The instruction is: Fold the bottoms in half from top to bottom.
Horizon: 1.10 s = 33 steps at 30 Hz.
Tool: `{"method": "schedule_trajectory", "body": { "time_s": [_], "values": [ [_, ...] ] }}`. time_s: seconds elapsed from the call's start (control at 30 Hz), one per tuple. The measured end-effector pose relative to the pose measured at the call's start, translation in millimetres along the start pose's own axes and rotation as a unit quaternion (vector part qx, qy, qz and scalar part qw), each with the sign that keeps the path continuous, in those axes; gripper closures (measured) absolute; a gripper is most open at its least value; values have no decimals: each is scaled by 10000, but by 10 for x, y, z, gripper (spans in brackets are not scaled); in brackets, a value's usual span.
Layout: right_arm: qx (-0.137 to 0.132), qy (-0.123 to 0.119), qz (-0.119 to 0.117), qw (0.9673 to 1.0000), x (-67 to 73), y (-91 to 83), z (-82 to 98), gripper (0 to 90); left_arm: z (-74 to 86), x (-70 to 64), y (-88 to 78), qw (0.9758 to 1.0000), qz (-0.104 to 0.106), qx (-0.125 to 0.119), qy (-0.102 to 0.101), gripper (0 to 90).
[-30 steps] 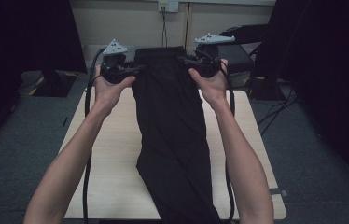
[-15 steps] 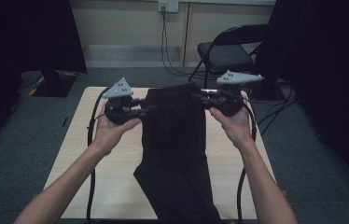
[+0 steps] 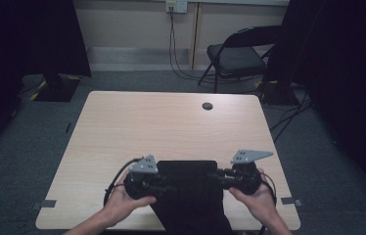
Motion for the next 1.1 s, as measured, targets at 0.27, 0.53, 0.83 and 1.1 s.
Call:
{"method": "schedule_trajectory", "body": {
  "time_s": [0.27,0.53,0.83,1.1],
  "values": [
    [1088,20,75,9940,87,491,616,742,514,84,408,9961,106,719,-495,659],
    [1160,-38,488,9920,-77,748,599,744,466,440,468,9948,-510,776,-427,672],
    [966,-36,943,9908,-514,1237,129,746,221,1251,547,9848,-1532,542,-612,680],
    [971,105,1321,9864,-1002,1690,-374,746,19,1931,622,9696,-2233,265,-963,682]
  ]
}}
Point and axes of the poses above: each handheld gripper's, and its own axes: y roughly forward along the jaws, z roughly out of its underside, x roughly to its left, the point moved 3 cm from there along y, roughly forward along the jaws, and after that the axes turned 3 degrees about -z, right-handed, at the moved point
